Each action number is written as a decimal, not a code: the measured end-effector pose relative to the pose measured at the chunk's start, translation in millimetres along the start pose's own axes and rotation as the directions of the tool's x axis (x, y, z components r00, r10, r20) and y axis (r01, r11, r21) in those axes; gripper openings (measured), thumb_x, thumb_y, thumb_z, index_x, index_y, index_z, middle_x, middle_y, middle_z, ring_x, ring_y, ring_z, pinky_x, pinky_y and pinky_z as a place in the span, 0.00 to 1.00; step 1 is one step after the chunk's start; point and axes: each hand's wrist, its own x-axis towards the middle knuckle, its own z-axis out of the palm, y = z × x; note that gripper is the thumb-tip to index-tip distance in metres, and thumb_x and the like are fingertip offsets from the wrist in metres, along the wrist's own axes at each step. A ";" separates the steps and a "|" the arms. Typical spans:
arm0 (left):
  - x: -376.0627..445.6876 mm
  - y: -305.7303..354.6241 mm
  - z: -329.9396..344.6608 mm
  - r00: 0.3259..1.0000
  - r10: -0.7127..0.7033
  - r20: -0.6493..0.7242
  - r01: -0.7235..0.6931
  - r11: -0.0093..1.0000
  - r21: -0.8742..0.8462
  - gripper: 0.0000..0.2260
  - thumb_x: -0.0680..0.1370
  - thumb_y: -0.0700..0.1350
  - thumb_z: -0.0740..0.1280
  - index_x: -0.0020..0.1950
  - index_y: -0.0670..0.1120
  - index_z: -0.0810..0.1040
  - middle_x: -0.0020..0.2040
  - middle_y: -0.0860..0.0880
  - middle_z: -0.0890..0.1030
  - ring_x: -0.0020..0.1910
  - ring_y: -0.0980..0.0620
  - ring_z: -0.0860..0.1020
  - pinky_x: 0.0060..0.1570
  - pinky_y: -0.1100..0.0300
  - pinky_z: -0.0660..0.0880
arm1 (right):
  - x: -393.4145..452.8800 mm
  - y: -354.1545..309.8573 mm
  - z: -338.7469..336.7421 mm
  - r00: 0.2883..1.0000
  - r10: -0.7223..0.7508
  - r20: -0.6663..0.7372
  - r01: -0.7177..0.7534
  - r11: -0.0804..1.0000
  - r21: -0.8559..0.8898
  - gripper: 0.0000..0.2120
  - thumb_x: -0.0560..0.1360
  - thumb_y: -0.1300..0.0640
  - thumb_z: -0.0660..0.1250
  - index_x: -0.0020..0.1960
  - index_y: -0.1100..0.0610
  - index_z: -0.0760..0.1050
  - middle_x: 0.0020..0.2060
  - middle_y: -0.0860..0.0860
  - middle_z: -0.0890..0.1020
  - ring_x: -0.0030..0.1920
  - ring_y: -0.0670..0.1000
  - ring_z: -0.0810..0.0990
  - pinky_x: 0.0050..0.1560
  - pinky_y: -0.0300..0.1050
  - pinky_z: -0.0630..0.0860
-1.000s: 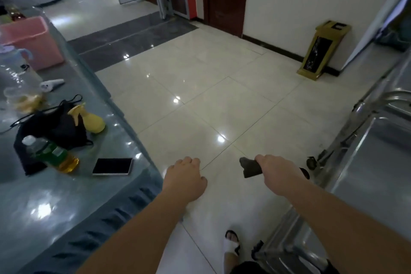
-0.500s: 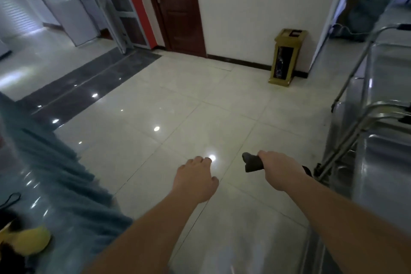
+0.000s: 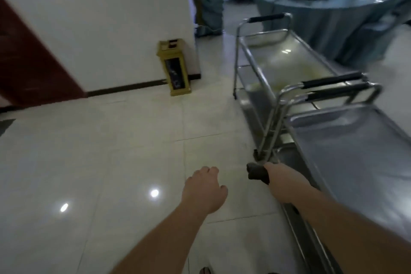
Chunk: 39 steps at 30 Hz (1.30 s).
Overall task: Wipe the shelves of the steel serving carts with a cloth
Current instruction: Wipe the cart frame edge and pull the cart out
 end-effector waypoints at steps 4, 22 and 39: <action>65.1 16.9 -13.6 0.983 0.164 0.085 -0.171 0.983 0.075 0.25 0.83 0.58 0.59 0.78 0.50 0.67 0.73 0.47 0.72 0.70 0.44 0.72 0.67 0.48 0.71 | 1.6 27.1 7.3 0.969 0.246 0.014 -0.245 0.960 0.137 0.11 0.79 0.59 0.64 0.59 0.48 0.72 0.45 0.46 0.76 0.45 0.50 0.79 0.48 0.50 0.80; 263.8 145.9 -31.4 0.776 0.515 0.364 -0.610 0.758 0.230 0.23 0.83 0.56 0.59 0.77 0.50 0.68 0.73 0.48 0.72 0.70 0.45 0.71 0.69 0.50 0.70 | 78.0 124.3 -16.4 0.813 0.575 0.090 -0.577 0.774 0.259 0.14 0.80 0.60 0.65 0.63 0.50 0.70 0.51 0.50 0.81 0.47 0.51 0.80 0.53 0.50 0.82; 432.2 165.4 15.4 0.402 0.597 0.694 -0.915 0.279 0.291 0.24 0.81 0.56 0.60 0.76 0.49 0.70 0.72 0.47 0.73 0.69 0.43 0.73 0.67 0.48 0.72 | 145.8 38.1 77.4 0.300 0.846 0.440 -0.771 -0.056 0.634 0.10 0.78 0.63 0.64 0.55 0.49 0.72 0.42 0.48 0.77 0.41 0.48 0.78 0.40 0.44 0.74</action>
